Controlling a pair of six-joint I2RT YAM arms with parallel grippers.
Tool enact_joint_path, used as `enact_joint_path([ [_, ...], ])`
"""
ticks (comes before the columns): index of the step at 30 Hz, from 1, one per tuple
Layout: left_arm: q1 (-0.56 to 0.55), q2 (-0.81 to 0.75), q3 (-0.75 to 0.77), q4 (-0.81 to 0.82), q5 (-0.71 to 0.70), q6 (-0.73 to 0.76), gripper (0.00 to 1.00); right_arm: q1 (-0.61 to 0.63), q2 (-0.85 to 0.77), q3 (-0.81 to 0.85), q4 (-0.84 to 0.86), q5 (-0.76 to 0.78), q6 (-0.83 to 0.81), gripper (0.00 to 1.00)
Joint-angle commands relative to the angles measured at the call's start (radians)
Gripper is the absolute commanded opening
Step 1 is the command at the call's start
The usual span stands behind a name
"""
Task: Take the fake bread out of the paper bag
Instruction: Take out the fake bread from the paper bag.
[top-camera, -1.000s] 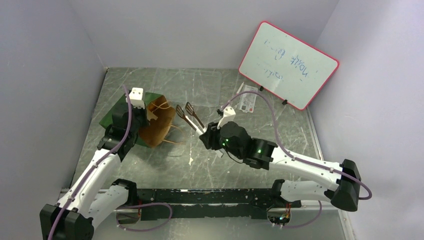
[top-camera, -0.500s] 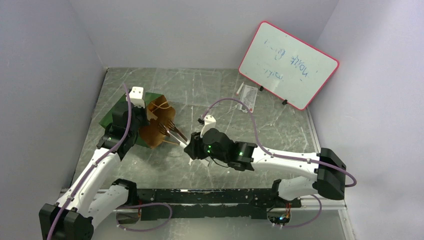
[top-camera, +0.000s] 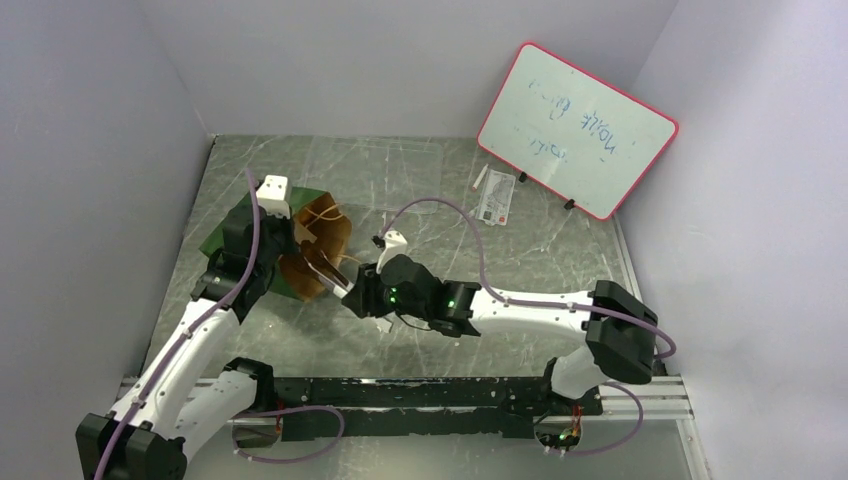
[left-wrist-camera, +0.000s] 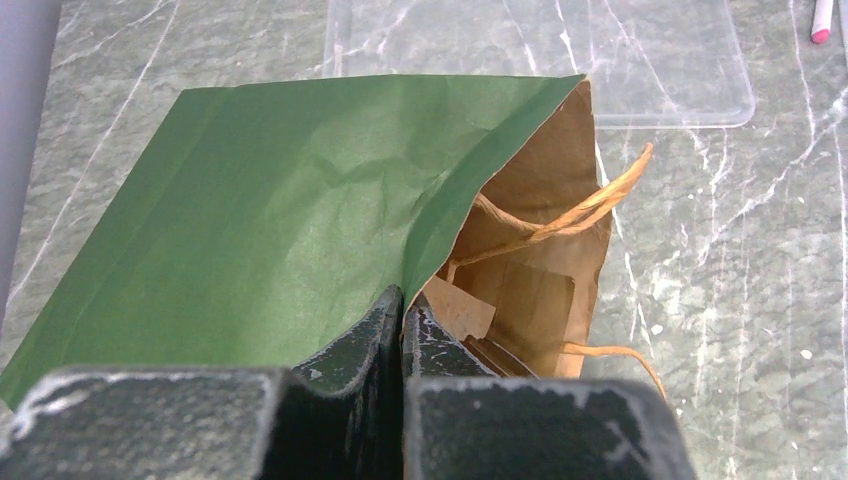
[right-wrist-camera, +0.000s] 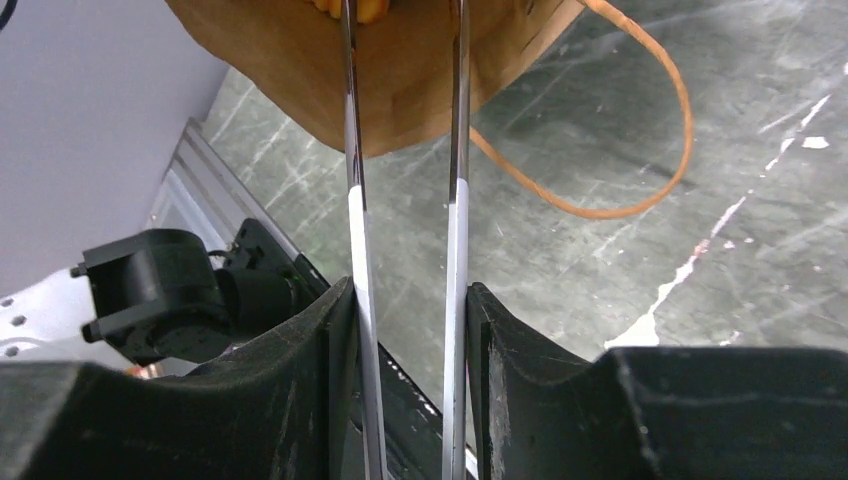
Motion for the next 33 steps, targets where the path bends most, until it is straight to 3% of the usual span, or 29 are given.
enact_joint_path([
  [1, -0.005, -0.033, 0.049, -0.02, 0.055, 0.002, 0.07, -0.02, 0.021, 0.004, 0.162, -0.03, 0.097, 0.38],
  [8, -0.005, -0.062, 0.042, -0.034, 0.088, 0.007, 0.07, -0.09, 0.078, -0.033, 0.302, -0.144, 0.202, 0.38],
  [33, -0.006, -0.062, 0.052, -0.029, 0.117, 0.01, 0.07, -0.169, 0.236, -0.054, 0.486, -0.328, 0.426, 0.47],
])
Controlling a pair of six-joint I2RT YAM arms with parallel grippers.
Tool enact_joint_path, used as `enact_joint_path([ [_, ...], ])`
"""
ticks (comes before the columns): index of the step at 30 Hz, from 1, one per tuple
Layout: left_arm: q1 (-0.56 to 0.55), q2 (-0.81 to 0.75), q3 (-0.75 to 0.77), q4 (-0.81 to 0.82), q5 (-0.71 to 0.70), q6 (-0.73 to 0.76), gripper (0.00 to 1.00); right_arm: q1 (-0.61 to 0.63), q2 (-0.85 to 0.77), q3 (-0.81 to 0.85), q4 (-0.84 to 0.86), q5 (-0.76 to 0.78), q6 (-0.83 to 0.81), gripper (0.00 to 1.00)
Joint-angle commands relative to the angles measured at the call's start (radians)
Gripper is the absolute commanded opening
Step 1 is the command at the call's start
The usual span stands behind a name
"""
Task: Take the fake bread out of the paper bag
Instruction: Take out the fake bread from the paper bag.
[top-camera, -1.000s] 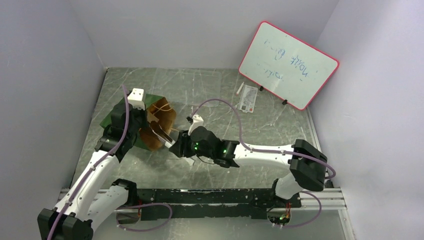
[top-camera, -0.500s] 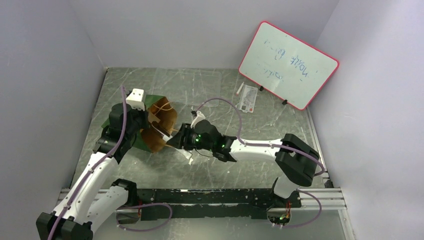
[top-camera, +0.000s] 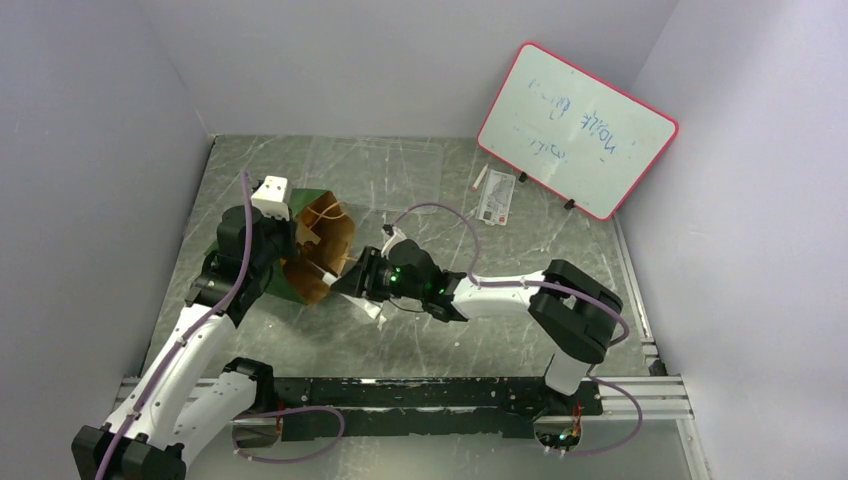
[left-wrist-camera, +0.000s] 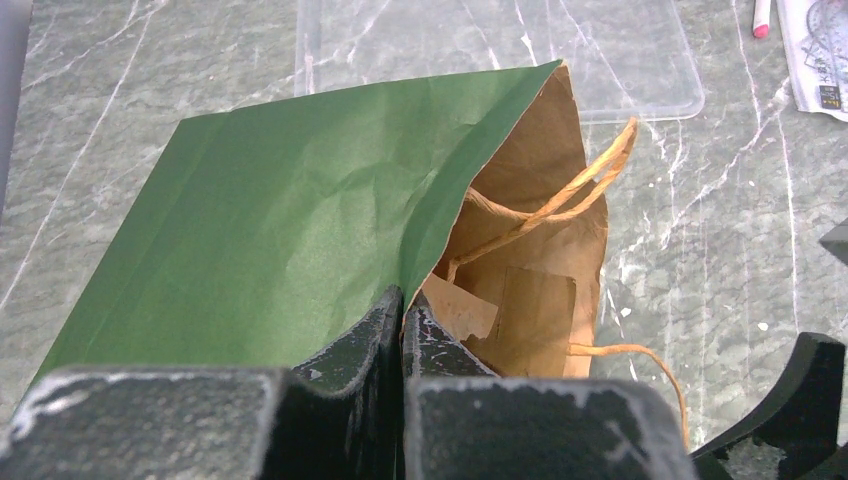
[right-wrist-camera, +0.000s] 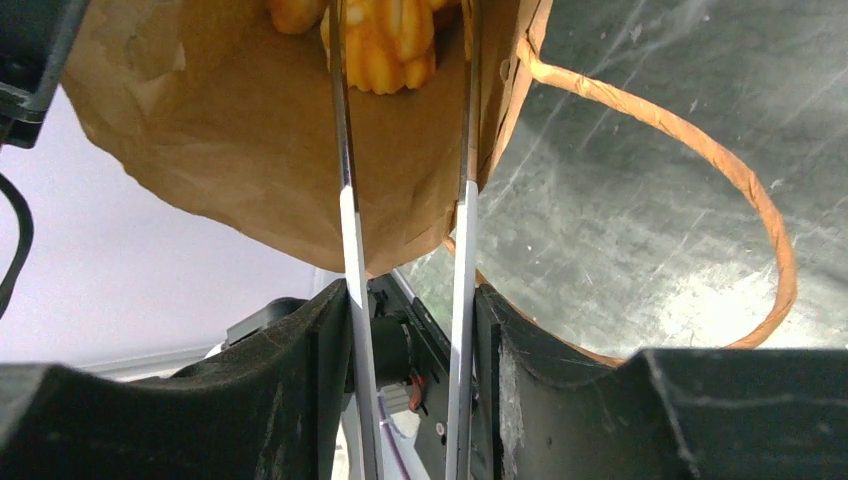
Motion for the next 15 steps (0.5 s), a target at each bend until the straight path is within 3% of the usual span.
enact_joint_path([
  [1, -0.006, -0.017, 0.029, 0.026, 0.038, 0.001, 0.07, -0.005, 0.024, 0.011, 0.089, -0.039, 0.049, 0.47],
  [15, -0.006, -0.016, 0.016, 0.028, 0.046, 0.004, 0.07, -0.01, 0.101, 0.049, 0.193, -0.086, 0.125, 0.48],
])
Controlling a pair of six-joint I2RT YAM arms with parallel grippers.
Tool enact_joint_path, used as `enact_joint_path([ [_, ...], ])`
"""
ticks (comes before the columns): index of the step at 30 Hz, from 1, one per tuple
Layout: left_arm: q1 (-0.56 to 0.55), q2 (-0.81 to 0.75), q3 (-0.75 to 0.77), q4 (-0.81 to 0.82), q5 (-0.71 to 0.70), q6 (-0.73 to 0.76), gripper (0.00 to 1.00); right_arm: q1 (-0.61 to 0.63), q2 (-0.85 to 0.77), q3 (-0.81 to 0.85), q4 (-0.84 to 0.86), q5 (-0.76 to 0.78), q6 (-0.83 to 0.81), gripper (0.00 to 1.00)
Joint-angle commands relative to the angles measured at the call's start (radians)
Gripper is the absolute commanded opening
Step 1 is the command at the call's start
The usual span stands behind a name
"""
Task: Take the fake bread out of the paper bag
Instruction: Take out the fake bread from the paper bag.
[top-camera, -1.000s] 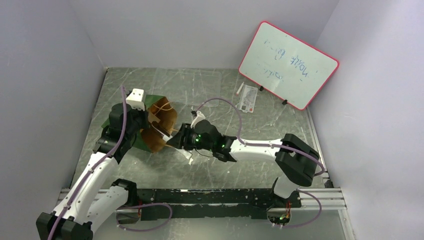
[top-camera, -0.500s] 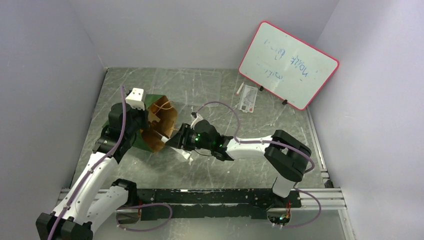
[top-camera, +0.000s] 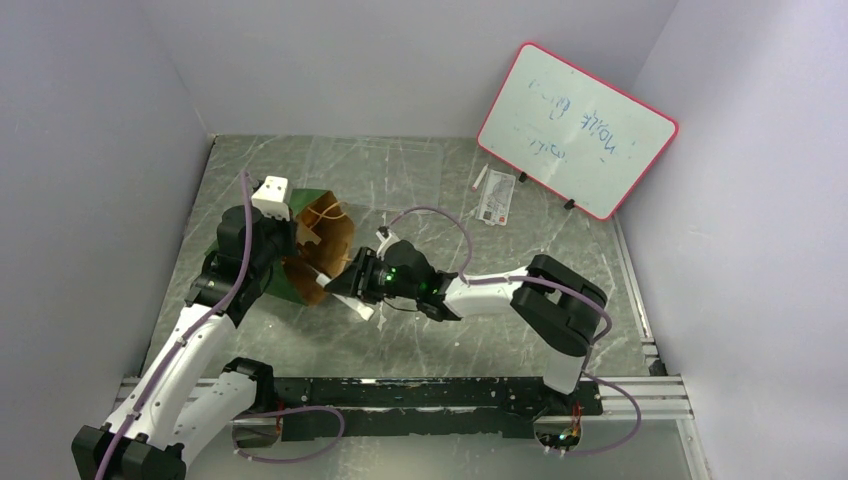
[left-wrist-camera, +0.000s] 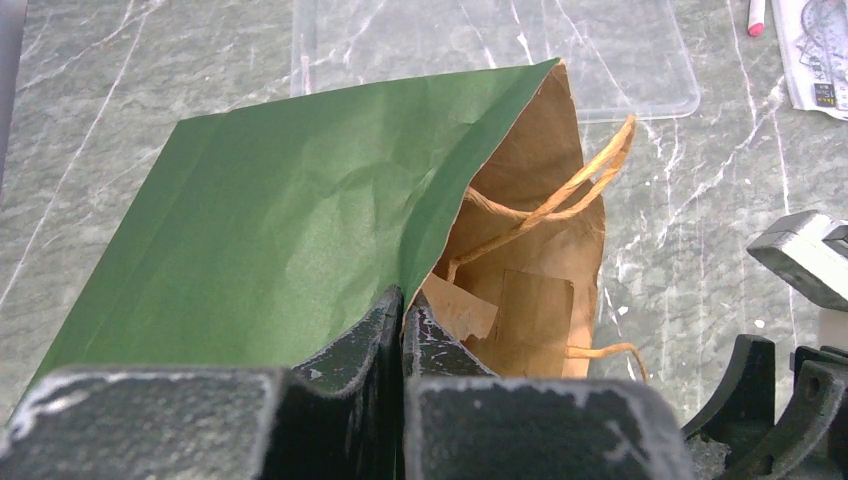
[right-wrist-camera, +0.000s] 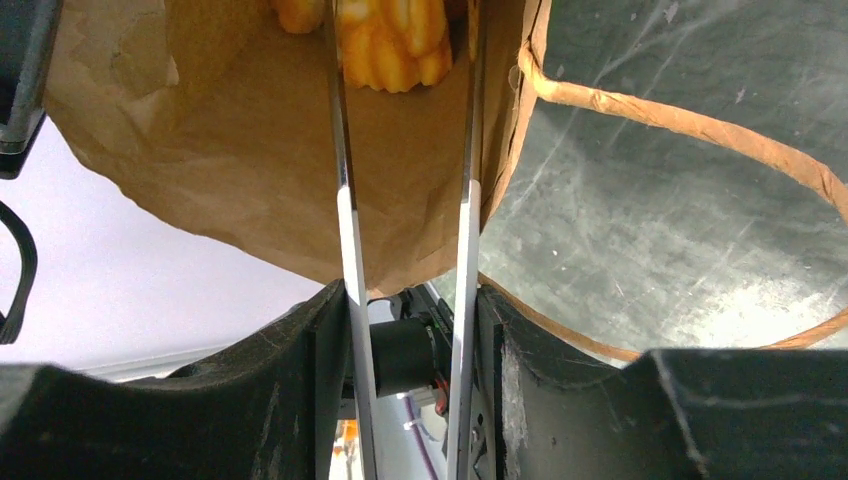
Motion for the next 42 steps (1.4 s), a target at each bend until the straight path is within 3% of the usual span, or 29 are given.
enact_joint_path([
  [1, -0.006, -0.016, 0.015, 0.026, 0.037, 0.003, 0.07, -0.006, 0.017, 0.03, 0.114, -0.028, 0.044, 0.48],
  [20, -0.015, -0.004, 0.008, 0.031, 0.053, -0.01, 0.07, -0.027, 0.079, 0.083, 0.164, -0.031, 0.065, 0.47],
  [26, -0.02, -0.005, 0.003, 0.035, 0.046, -0.012, 0.07, -0.029, 0.081, 0.079, 0.157, -0.019, 0.047, 0.26],
  [32, -0.022, 0.001, -0.003, 0.039, 0.042, -0.016, 0.07, -0.029, 0.042, 0.052, 0.157, 0.017, 0.025, 0.15],
  [36, -0.024, 0.001, -0.006, 0.046, 0.032, -0.019, 0.07, -0.026, 0.008, 0.031, 0.159, 0.032, 0.011, 0.01],
  [38, -0.025, 0.001, -0.004, 0.049, 0.037, -0.02, 0.07, -0.027, 0.004, 0.026, 0.159, 0.038, 0.008, 0.03],
  [42, -0.031, 0.001, 0.0, 0.047, 0.04, -0.025, 0.07, -0.026, 0.051, 0.06, 0.177, -0.01, 0.022, 0.25],
])
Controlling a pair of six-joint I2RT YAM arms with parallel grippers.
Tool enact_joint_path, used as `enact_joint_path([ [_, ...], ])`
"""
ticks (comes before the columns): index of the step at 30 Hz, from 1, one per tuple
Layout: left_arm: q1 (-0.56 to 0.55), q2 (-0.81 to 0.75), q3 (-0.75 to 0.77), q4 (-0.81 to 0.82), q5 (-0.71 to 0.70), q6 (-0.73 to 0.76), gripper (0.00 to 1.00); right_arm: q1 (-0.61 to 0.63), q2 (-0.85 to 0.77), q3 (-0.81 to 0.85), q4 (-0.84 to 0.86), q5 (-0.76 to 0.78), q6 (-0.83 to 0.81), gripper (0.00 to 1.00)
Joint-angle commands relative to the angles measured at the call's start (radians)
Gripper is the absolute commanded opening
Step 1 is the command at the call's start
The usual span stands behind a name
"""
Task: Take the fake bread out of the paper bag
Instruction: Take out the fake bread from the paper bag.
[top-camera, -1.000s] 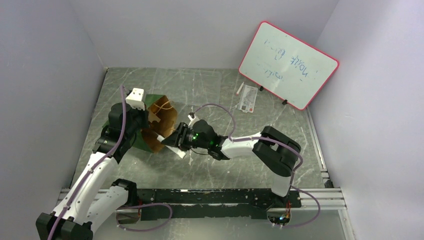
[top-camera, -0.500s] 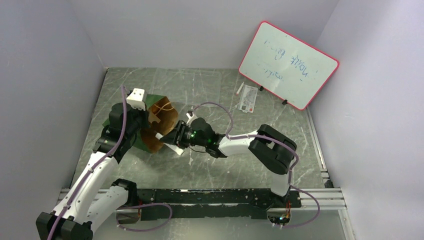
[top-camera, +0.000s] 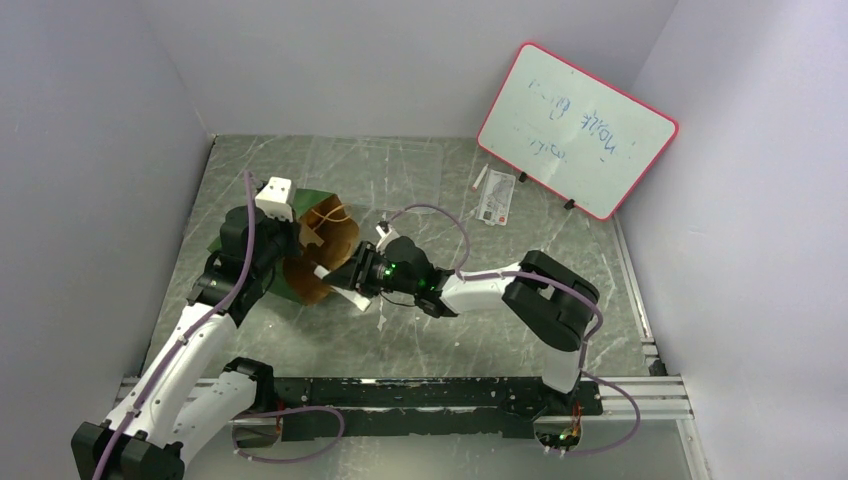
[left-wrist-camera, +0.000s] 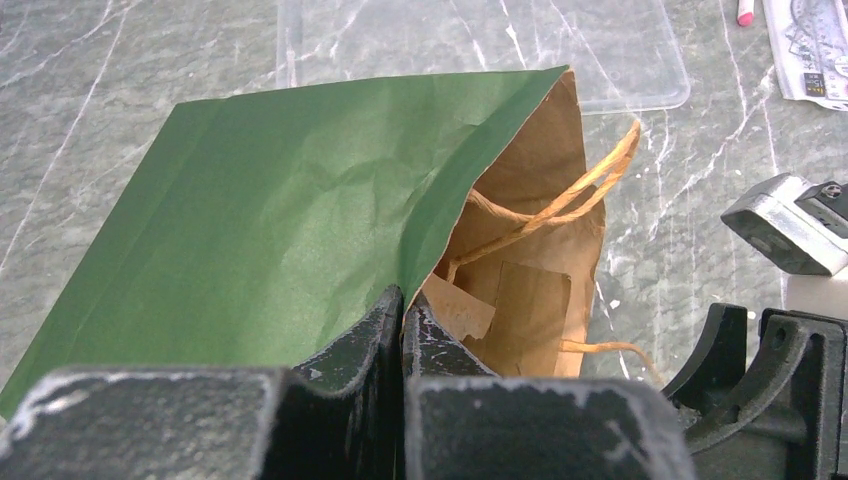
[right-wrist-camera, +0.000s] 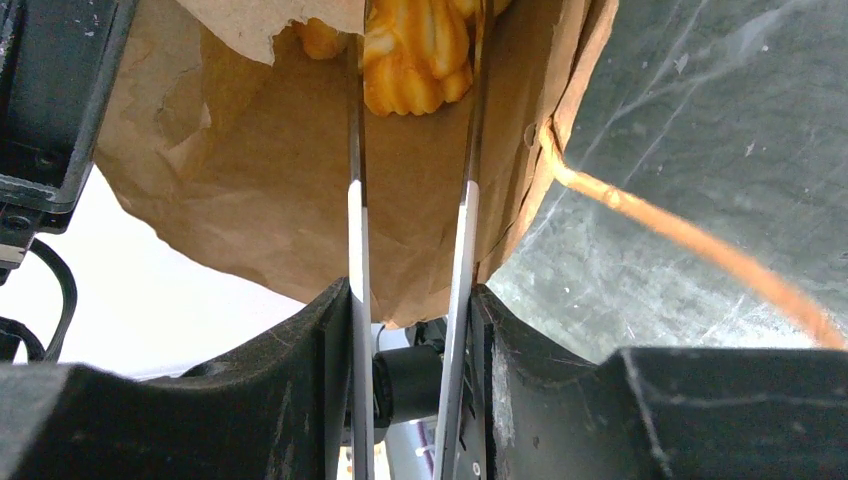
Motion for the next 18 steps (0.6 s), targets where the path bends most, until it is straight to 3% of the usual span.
enact_joint_path([
  [1, -0.016, -0.008, 0.007, 0.042, 0.034, -0.022, 0.07, 0.001, 0.009, 0.045, 0.103, -0.021, 0.0, 0.3],
  [4, -0.019, -0.012, 0.008, 0.034, 0.032, -0.023, 0.07, 0.003, 0.04, 0.066, 0.121, -0.029, 0.009, 0.37],
  [18, -0.023, -0.009, 0.009, 0.041, 0.044, -0.026, 0.07, 0.002, 0.086, 0.119, 0.117, -0.044, 0.017, 0.48],
])
